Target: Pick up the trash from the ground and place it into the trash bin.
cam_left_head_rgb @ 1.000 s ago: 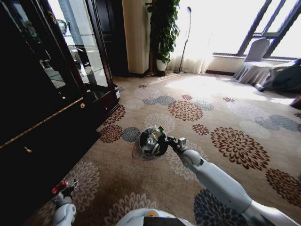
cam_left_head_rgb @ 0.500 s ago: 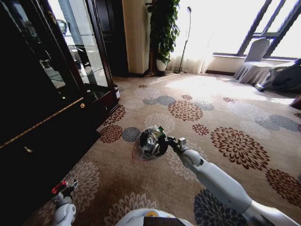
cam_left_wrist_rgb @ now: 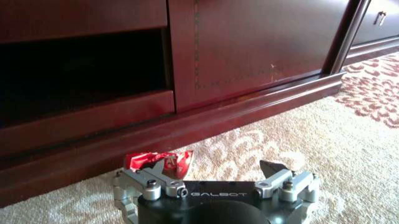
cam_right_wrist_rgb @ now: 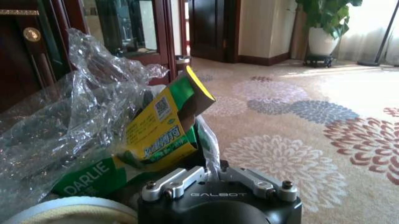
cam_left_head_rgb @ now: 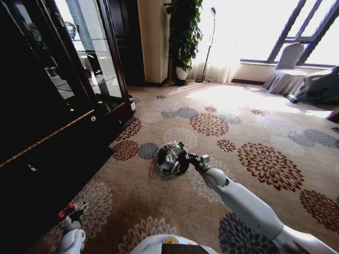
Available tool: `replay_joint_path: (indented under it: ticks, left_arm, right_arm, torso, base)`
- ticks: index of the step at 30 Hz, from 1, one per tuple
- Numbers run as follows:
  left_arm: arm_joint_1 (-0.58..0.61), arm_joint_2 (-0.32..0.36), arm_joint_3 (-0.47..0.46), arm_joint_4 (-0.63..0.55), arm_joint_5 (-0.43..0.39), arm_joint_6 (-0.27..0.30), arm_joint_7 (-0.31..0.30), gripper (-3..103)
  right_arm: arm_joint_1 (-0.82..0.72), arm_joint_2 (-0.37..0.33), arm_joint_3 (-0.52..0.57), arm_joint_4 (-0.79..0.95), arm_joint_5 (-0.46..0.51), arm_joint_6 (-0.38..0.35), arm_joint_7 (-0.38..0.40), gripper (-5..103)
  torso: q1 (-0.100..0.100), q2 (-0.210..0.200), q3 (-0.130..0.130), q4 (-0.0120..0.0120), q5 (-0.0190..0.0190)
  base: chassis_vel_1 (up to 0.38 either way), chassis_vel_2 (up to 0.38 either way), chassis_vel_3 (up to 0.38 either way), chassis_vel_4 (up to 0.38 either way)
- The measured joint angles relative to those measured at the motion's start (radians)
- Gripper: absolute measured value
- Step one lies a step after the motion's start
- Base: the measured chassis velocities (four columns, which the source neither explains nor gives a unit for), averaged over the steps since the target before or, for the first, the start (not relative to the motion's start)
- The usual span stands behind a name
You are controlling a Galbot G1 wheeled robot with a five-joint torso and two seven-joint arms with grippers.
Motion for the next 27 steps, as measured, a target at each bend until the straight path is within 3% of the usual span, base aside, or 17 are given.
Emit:
replay_joint_path:
  ticks: [27]
  left_arm:
    - [0.000,0.000,0.000,0.000,0.000,0.000,0.000,100]
  right_arm:
    - [0.000,0.000,0.000,0.000,0.000,0.000,0.000,1]
  torso:
    - [0.000,0.000,0.000,0.0000,0.0001]
  base:
    - [0.017,0.018,-0.015,-0.015]
